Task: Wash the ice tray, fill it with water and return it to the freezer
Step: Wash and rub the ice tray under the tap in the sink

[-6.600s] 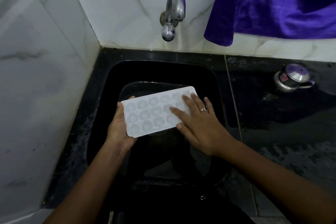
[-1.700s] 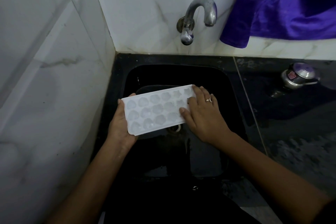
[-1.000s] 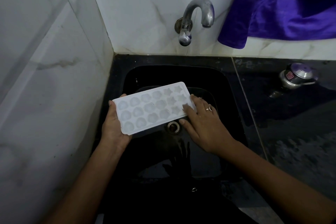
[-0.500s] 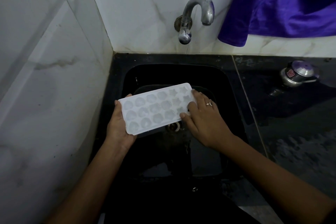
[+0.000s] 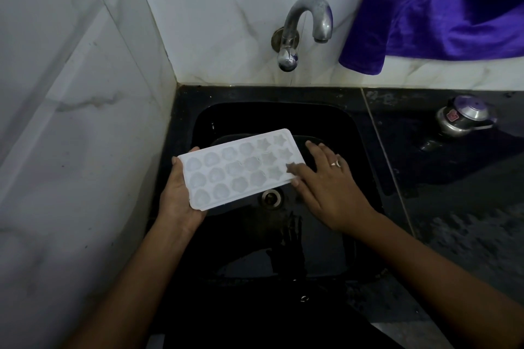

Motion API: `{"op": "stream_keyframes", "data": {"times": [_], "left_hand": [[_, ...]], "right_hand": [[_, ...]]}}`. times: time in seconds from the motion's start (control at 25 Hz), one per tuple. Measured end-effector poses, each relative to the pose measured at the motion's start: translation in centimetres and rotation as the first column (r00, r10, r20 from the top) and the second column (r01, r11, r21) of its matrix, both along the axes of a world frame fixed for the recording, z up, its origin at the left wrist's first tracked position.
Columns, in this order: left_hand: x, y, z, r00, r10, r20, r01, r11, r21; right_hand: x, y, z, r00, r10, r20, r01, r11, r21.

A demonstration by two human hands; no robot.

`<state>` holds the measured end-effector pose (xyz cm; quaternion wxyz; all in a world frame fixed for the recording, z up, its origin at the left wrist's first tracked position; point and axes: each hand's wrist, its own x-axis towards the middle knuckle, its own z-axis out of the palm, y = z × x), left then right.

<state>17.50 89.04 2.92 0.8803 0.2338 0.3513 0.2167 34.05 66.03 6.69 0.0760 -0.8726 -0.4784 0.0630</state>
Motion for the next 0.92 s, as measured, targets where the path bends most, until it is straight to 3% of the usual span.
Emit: {"op": "stream_keyframes", "data": {"times": [0.08, 0.24, 0.4, 0.52, 0.68, 0.8, 0.92], "left_hand": [[0.2, -0.5, -0.2, 1.0, 0.003, -0.014, -0.003, 1.0, -0.017], [0.1, -0.1, 0.4, 1.0, -0.005, -0.001, 0.005, 1.0, 0.02], [0.1, -0.8, -0.2, 0.999, 0.0, -0.037, -0.001, 1.0, -0.013], [-0.1, -0.2, -0.3, 1.0, 0.0, -0.025, 0.0, 1.0, 0.009], [-0.5, 0.6, -0.9, 1.0, 0.015, -0.02, -0.016, 1.0, -0.015], [0.0, 0.0, -0.8, 1.0, 0.012, -0.001, -0.012, 0.999, -0.035], [0.3, -0.6, -0.3, 1.0, -0.002, 0.017, 0.003, 0.998, -0.058]], "right_hand": [[-0.4, 0.7, 0.3, 0.998, -0.06, -0.018, 0.061, 0.998, 0.033], [-0.4, -0.5, -0.6, 0.999, 0.047, 0.003, -0.047, 0.999, -0.007], [-0.4, 0.4, -0.1, 0.998, -0.047, -0.036, 0.049, 0.997, 0.054], [-0.3, -0.5, -0.4, 0.999, 0.047, -0.021, -0.047, 0.998, 0.036], [-0.4, -0.3, 0.8, 0.999, 0.015, -0.052, -0.008, 0.99, 0.14], [-1.7, 0.6, 0.1, 0.993, 0.119, 0.014, -0.12, 0.987, 0.104], [-1.9, 1.3, 0.0, 0.999, 0.039, 0.0, -0.039, 0.995, 0.094]]}}
